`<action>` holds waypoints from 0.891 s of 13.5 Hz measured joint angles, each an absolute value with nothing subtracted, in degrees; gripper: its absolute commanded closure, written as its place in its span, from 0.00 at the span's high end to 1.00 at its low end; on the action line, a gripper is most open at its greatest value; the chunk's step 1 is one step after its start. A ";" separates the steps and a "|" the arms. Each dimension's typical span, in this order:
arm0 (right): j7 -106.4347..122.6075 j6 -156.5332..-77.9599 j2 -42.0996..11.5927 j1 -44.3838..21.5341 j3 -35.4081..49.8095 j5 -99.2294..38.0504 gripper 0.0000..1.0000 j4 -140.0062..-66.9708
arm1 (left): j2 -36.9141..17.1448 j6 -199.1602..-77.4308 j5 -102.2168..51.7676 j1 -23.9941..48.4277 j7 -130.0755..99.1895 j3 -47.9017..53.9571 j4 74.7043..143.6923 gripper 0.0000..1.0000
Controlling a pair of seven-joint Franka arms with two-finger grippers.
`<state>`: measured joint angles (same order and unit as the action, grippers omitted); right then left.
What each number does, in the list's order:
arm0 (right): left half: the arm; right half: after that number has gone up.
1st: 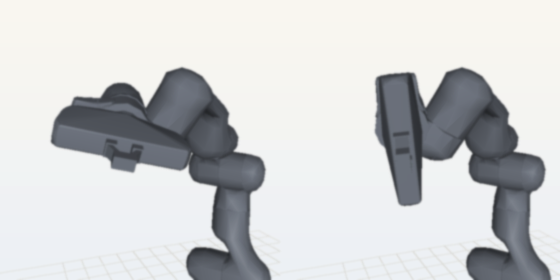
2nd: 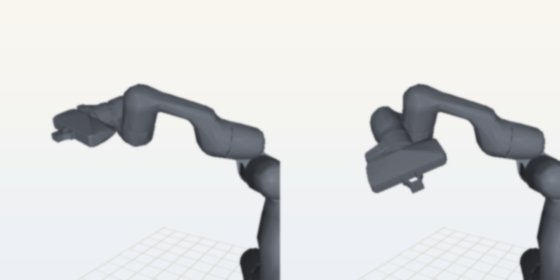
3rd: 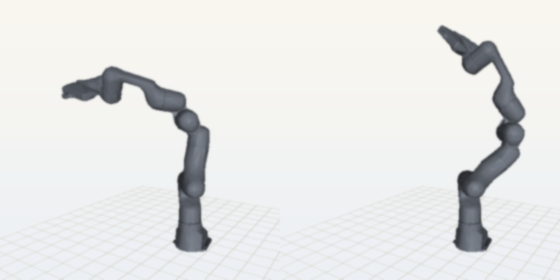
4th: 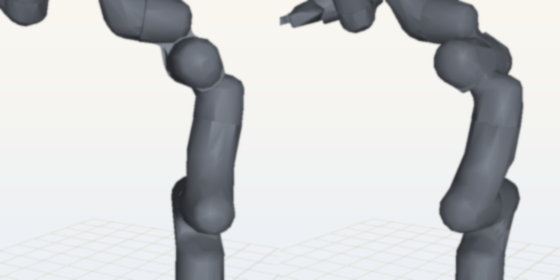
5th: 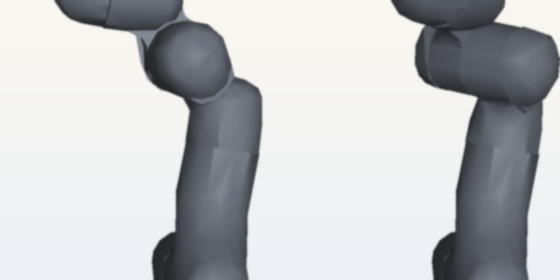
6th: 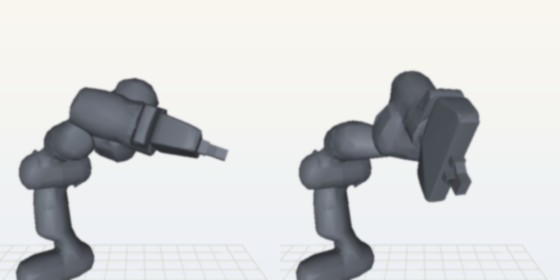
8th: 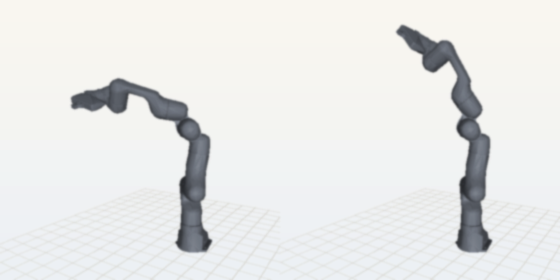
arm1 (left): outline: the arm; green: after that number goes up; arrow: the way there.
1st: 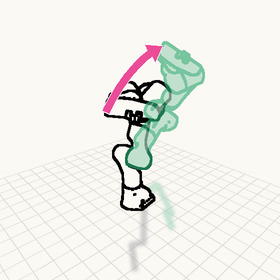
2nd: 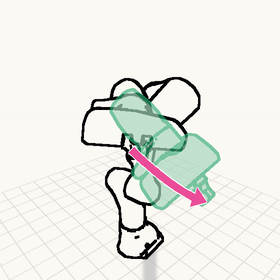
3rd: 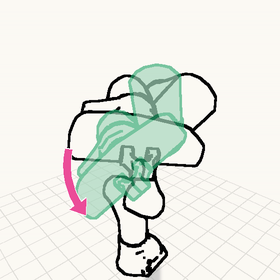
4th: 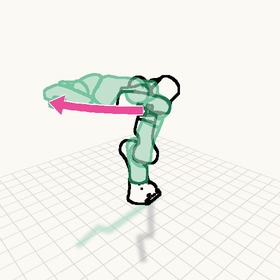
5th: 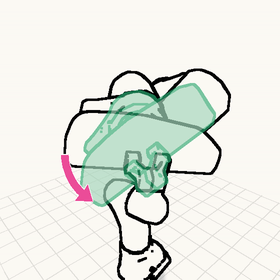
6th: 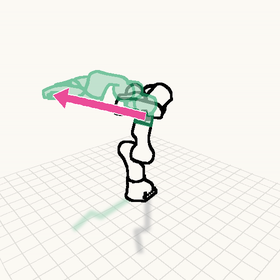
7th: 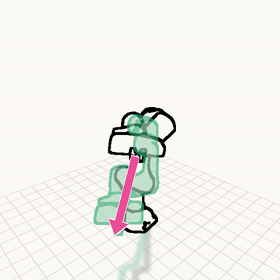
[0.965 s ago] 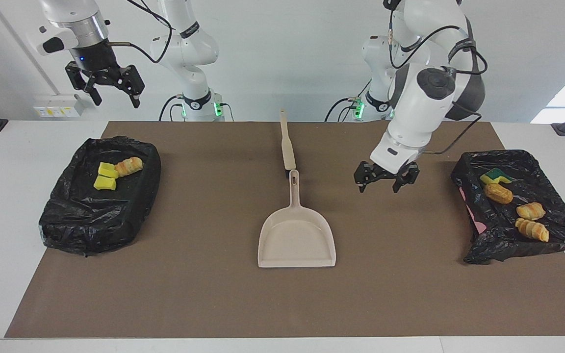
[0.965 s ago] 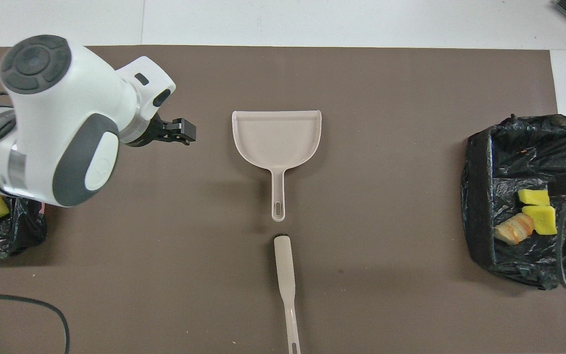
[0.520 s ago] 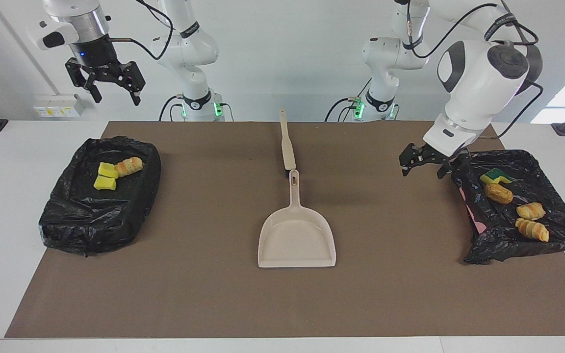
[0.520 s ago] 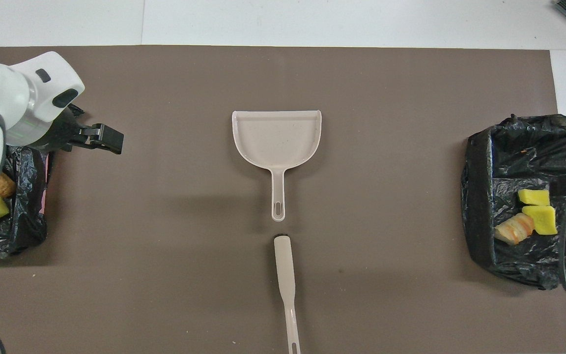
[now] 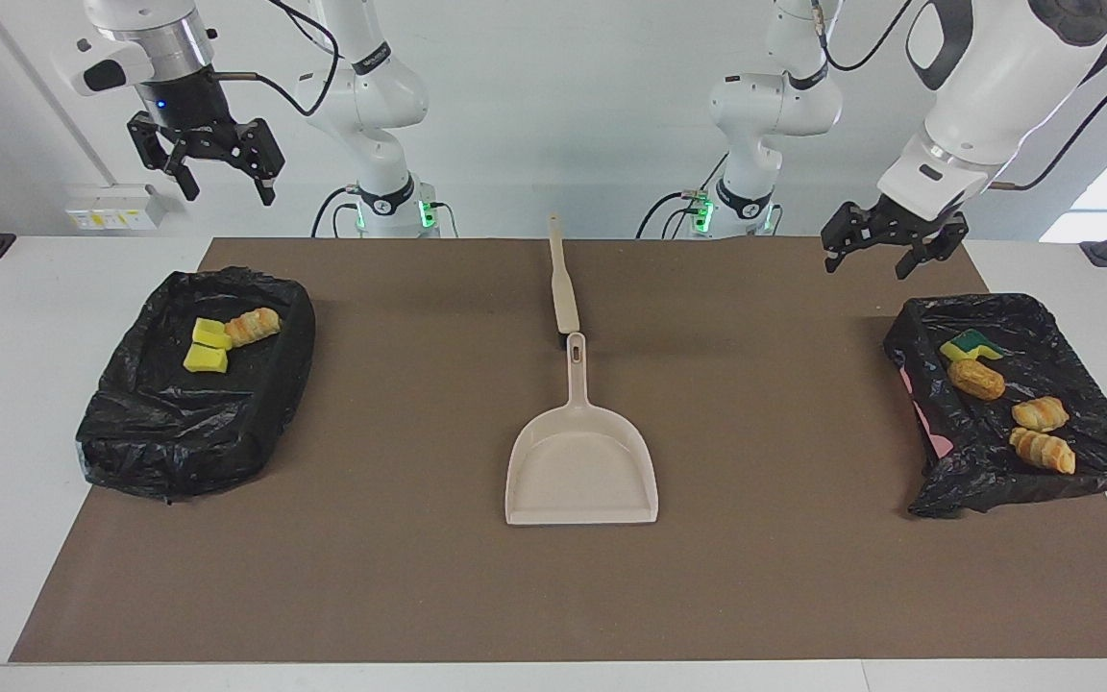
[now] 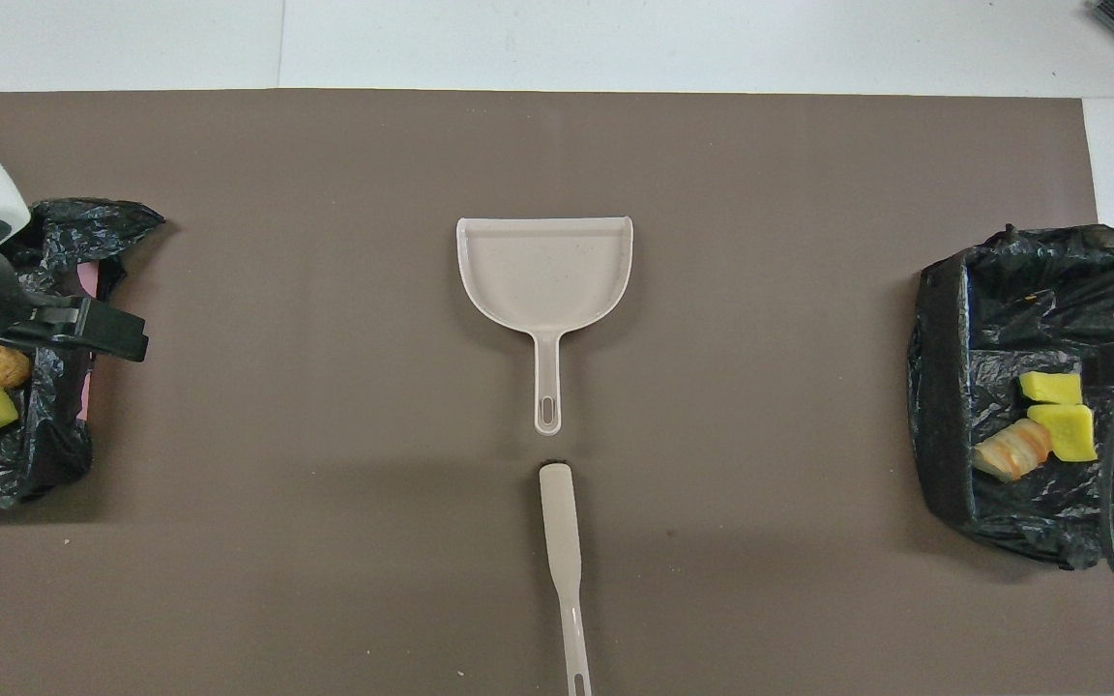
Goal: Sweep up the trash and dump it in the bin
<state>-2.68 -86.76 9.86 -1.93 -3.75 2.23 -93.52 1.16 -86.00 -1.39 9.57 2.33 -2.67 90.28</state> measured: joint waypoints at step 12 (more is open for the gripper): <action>-2.68 -86.76 9.86 -1.93 -3.75 2.23 1.00 -93.52 | 1.41 -85.13 -1.13 6.51 7.62 -2.46 90.04 1.00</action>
